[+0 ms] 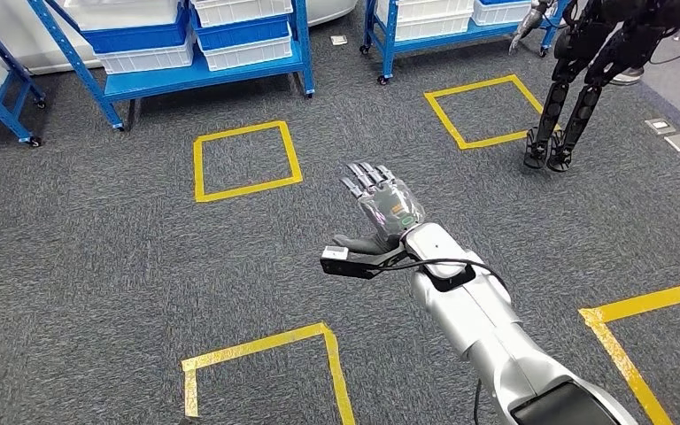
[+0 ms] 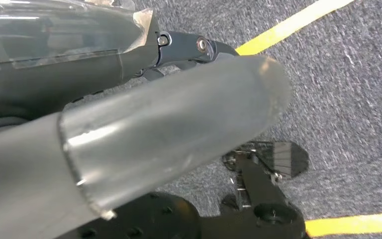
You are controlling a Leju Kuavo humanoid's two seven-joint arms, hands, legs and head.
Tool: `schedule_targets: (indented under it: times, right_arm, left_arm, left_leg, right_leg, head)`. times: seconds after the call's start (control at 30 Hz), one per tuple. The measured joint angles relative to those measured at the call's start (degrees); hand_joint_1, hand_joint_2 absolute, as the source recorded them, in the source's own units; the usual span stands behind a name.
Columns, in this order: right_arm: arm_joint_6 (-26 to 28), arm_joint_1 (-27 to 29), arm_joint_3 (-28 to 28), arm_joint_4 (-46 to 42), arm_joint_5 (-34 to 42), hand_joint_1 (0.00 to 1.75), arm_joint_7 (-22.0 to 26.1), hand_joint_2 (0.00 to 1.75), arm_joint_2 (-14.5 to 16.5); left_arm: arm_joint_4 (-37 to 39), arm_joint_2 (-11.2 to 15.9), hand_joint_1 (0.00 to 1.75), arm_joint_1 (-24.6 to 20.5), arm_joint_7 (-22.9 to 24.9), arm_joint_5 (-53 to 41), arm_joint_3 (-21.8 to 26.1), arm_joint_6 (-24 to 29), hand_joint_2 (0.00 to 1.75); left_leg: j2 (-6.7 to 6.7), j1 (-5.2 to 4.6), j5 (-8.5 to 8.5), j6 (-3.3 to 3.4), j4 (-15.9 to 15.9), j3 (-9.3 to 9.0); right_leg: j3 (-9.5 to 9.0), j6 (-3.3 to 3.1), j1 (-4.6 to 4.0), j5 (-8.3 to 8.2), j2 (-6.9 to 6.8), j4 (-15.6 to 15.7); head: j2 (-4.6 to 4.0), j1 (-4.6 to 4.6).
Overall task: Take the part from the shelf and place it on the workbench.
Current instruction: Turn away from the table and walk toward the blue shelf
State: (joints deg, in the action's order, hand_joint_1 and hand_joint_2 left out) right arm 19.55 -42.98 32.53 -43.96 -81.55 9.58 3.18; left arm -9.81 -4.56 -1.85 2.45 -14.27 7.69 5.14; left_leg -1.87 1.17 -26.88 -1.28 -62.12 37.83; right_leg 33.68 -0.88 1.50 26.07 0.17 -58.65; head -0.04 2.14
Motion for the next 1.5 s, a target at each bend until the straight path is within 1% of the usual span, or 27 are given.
schedule_targets:
  times: [0.1, 0.2, 0.23, 0.33, 0.37, 0.4, 0.47, 0.57, 0.6, 0.63, 0.67, 0.73, 0.77, 0.8, 0.9, 0.97, 1.03, 1.07, 1.1, 1.13, 1.2, 1.27, 1.3, 1.33, 1.4, 1.43, 1.5]
  right_arm:
    - [0.0, 0.0, 0.0, 0.0, 0.0, 0.0, 0.0, 0.0, 0.0]
    - [0.0, 0.5, 0.0, 0.4, 0.0, 0.0, 0.1, 0.0, -0.3]
    - [0.0, 0.7, 0.0, 0.5, 0.0, 0.0, 0.1, 0.0, -0.4]
    - [0.4, 0.7, -0.3, 1.0, -0.1, 0.0, -0.2, 0.0, -0.6]
    - [0.6, 0.7, -0.4, 1.1, -0.1, 0.0, -0.3, 0.0, -0.7]
    - [0.9, 0.7, -0.5, 1.3, 0.0, 0.0, -0.4, 0.0, -0.7]
    - [1.9, 0.8, -0.7, 1.9, 0.2, 0.0, -0.5, 0.0, -1.0]
    - [3.2, 1.1, -1.0, 3.6, 0.7, 0.0, -0.5, 0.0, -1.7]
    - [3.3, 1.4, -1.1, 4.2, 0.8, 0.0, -0.5, 0.0, -2.0]
    - [3.4, 1.7, -1.2, 4.8, 0.9, 0.0, -0.5, 0.0, -2.2]
    - [3.4, 1.8, -1.3, 5.3, 1.1, 0.0, -0.5, 0.0, -2.3]
    - [3.6, 1.7, -1.7, 6.3, 1.6, 0.0, -1.0, 0.0, -2.5]
    - [3.9, 1.7, -2.0, 7.1, 1.9, 0.0, -1.5, 0.0, -2.6]
    - [4.2, 1.7, -2.3, 8.0, 2.3, 0.0, -2.1, 0.0, -2.6]
    - [5.4, 1.8, -3.8, 11.2, 3.8, 0.0, -3.9, 0.0, -2.7]
    - [6.6, 1.8, -5.3, 13.2, 5.2, 0.0, -4.5, 0.0, -2.9]
    - [7.1, 2.2, -7.1, 15.3, 7.2, 0.0, -4.9, 0.0, -3.2]
    - [6.8, 2.5, -8.1, 16.3, 8.4, 0.0, -5.0, 0.0, -3.5]
    - [6.5, 3.0, -9.1, 17.2, 9.8, 0.0, -5.2, 0.0, -3.7]
    - [6.0, 3.6, -10.4, 18.1, 11.5, 0.0, -5.4, 0.0, -4.0]
    - [5.3, 4.8, -13.3, 19.6, 15.1, 0.0, -5.6, 0.0, -4.5]
    - [4.9, 6.0, -16.7, 20.9, 18.5, 0.0, -5.7, 0.0, -4.8]
    - [4.8, 6.6, -18.3, 21.5, 19.8, 0.0, -5.9, 0.0, -4.9]
    - [4.5, 7.5, -19.9, 22.1, 21.0, 0.0, -6.2, 0.0, -5.1]
    - [3.6, 9.7, -23.0, 23.0, 23.8, 0.0, -6.9, 0.0, -5.3]
    - [3.2, 11.0, -24.6, 23.4, 25.2, 0.0, -7.1, 0.0, -5.4]
    - [2.8, 13.8, -27.7, 24.3, 27.6, 0.0, -6.7, 0.0, -5.6]
  left_arm:
    - [0.0, 0.0, 0.0, 0.0, 0.0, 0.0, 0.0, 0.0, 0.0]
    - [0.0, 0.0, 0.0, -0.1, 0.0, 0.0, 0.1, 0.0, 0.0]
    - [0.0, 0.0, 0.0, -0.1, 0.0, 0.0, 0.1, 0.0, 0.0]
    - [0.0, 0.2, 0.0, -0.3, -0.3, -0.1, 0.2, 0.1, 0.0]
    - [0.0, 0.2, 0.0, -0.3, -0.5, -0.1, 0.2, 0.2, 0.0]
    - [0.0, 0.2, 0.0, -0.2, -0.6, -0.2, 0.3, 0.2, 0.0]
    - [0.0, 0.2, 0.0, -0.2, -0.9, -0.2, 0.4, 0.2, 0.0]
    - [0.0, 0.1, 0.0, -0.3, -1.0, -0.2, 0.6, 0.3, 0.0]
    - [0.0, 0.1, 0.0, -0.2, -1.0, -0.3, 0.7, 0.3, 0.0]
    - [0.0, 0.1, 0.0, -0.1, -1.0, -0.3, 0.7, 0.3, 0.0]
    - [0.0, 0.1, 0.0, -0.1, -1.1, -0.3, 0.7, 0.3, 0.0]
    - [0.0, 0.1, 0.0, 0.0, -1.2, -0.4, 0.7, 0.3, 0.0]
    - [0.0, 0.1, 0.0, 0.0, -1.2, -0.4, 0.7, 0.4, 0.0]
    - [0.0, 0.2, 0.0, 0.0, -1.3, -0.5, 0.8, 0.4, 0.0]
    - [0.0, 0.2, 0.0, 0.2, -1.5, -0.6, 1.0, 0.7, 0.0]
    - [0.0, 0.2, 0.0, 0.4, -1.7, -0.6, 1.1, 1.0, 0.0]
    - [0.0, 0.2, 0.0, 0.5, -2.0, -0.7, 1.3, 1.1, 0.0]
    - [0.0, 0.2, 0.0, 0.5, -2.2, -0.7, 1.5, 1.2, 0.0]
    - [0.0, 0.2, 0.0, 0.5, -2.3, -0.8, 1.6, 1.2, 0.0]
    - [0.0, 0.2, 0.0, 0.5, -2.5, -0.8, 1.7, 1.3, 0.0]
    - [0.0, 0.2, 0.0, 0.5, -2.9, -0.9, 1.9, 1.4, 0.0]
    - [0.0, 0.2, 0.0, 0.5, -3.2, -1.0, 2.0, 1.6, 0.0]
    - [0.0, 0.2, 0.0, 0.4, -3.3, -1.0, 2.1, 1.7, 0.0]
    - [0.0, 0.2, 0.0, 0.4, -3.5, -1.1, 2.1, 1.8, 0.0]
    - [0.0, 0.1, 0.0, 0.4, -3.9, -1.2, 2.2, 2.0, 0.0]
    - [0.0, 0.0, 0.0, 0.5, -4.1, -1.3, 2.3, 2.0, 0.0]
    - [0.0, -0.2, 0.0, 0.5, -4.5, -1.4, 2.5, 2.1, 0.0]
  left_leg:
    - [0.39, 0.01, -0.78, -0.08, -1.3, 0.6]
    - [1.0, 0.06, -3.99, -0.33, -9.7, 4.65]
    - [1.48, 0.01, -3.34, -0.11, -9.5, 4.45]
    - [3.8, -1.03, 2.05, 1.64, 2.6, -1.83]
    - [4.0, -1.31, 2.35, 2.11, 4.2, -2.55]
    - [3.6, -1.18, 2.59, 2.35, 4.6, -2.78]
    - [2.77, -0.83, 3.22, 2.97, 5.6, -3.33]
    - [1.25, -0.61, 3.61, 3.34, 5.9, -3.39]
    - [0.61, -0.59, 3.64, 3.32, 5.9, -3.34]
    - [0.0, -0.56, 3.66, 3.27, 5.9, -3.31]
    - [-0.58, -0.49, 3.68, 3.15, 5.8, -3.31]
    - [-1.6, -0.3, 3.56, 2.6, 5.5, -3.2]
    - [-2.04, -0.28, 3.47, 2.2, 5.2, -3.05]
    - [-2.39, -0.28, 3.43, 1.8, 5.1, -2.84]
    - [-2.96, -0.09, 3.58, 0.88, 4.9, -2.29]
    - [-1.3, -0.02, 2.13, 0.47, 2.8, -1.29]
    - [0.79, -0.03, -1.62, 0.16, -4.2, 1.87]
    - [1.17, 0.0, -3.39, 0.08, -8.2, 3.79]
    - [1.33, 0.01, -4.46, 0.07, -11.3, 5.26]
    - [1.38, 0.0, -4.42, 0.18, -12.3, 5.74]
    - [1.76, -0.18, -1.64, 0.89, -7.6, 3.17]
    - [3.55, -0.82, 1.07, 2.09, 0.2, -1.13]
    - [4.2, -1.16, 1.61, 2.54, 2.7, -2.44]
    - [4.52, -1.45, 1.63, 2.79, 3.7, -2.95]
    - [3.52, -1.46, 1.86, 3.07, 4.2, -3.17]
    - [3.03, -1.29, 2.16, 3.28, 4.8, -3.52]
    - [2.1, -0.81, 2.81, 3.72, 5.8, -4.22]
  right_leg:
    - [0.0, -0.12, -0.05, 0.02, -0.12, 0.0]
    - [0.01, -0.26, -0.49, 0.11, -1.13, 0.0]
    - [-0.05, -0.35, -0.79, 0.19, -1.84, 0.0]
    - [-0.27, -0.16, -1.73, 0.49, -3.99, 0.0]
    - [-0.4, 0.08, -1.93, 0.57, -4.53, 0.1]
    - [-0.39, 0.31, -1.98, 0.75, -4.62, 0.0]
    - [0.49, 0.64, -1.92, 2.11, -3.26, -2.1]
    - [5.45, 0.68, -1.28, 6.19, -0.88, -12.5]
    - [6.71, 0.92, -1.09, 6.77, -0.75, -15.0]
    - [7.04, 1.34, -0.89, 6.52, -0.7, -15.4]
    - [6.22, 1.92, -0.65, 5.39, -0.62, -13.5]
    - [2.63, 3.04, -0.07, 2.18, 0.39, -5.7]
    - [1.1, 3.16, 0.1, 1.01, 0.87, -2.5]
    - [0.2, 3.03, 0.14, 0.4, 1.23, -0.6]
    - [0.04, 1.81, -0.14, 0.08, 0.49, -0.3]
    - [0.06, 1.0, -0.01, -0.07, -0.09, -0.2]
    - [0.05, 0.31, -0.22, -0.05, -0.78, -0.1]
    - [0.06, 0.09, -0.43, 0.0, -1.25, -0.1]
    - [0.06, -0.04, -0.63, 0.04, -1.74, -0.2]
    - [0.05, -0.14, -0.81, 0.09, -2.23, -0.2]
    - [-0.01, -0.23, -1.17, 0.17, -3.08, -0.2]
    - [-0.08, -0.18, -1.58, 0.28, -3.81, -0.1]
    - [-0.1, -0.08, -1.73, 0.35, -4.16, -0.1]
    - [-0.16, 0.08, -1.81, 0.44, -4.56, -0.1]
    - [-0.39, 0.49, -1.94, 0.63, -5.34, 0.1]
    - [-0.37, 0.72, -1.91, 0.96, -4.88, -0.3]
    - [1.08, 0.94, -1.71, 2.76, -2.66, -3.7]
  head:
    - [0.0, 0.12]
    - [0.0, 0.12]
    - [0.0, 0.12]
    - [0.0, 0.03]
    - [0.0, 0.03]
    - [0.0, 0.01]
    - [0.0, -0.14]
    - [0.0, -0.4]
    - [0.0, -0.42]
    - [0.0, -0.43]
    - [0.0, -0.42]
    - [0.0, -0.42]
    - [0.0, -0.44]
    - [0.0, -0.44]
    - [0.0, -0.48]
    - [0.0, -0.23]
    - [0.0, 0.12]
    - [0.0, 0.19]
    - [0.0, 0.18]
    - [0.0, 0.18]
    - [0.0, 0.18]
    - [0.0, 0.15]
    - [0.0, 0.13]
    - [0.0, 0.11]
    - [0.0, 0.1]
    - [0.0, 0.06]
    - [0.0, -0.04]
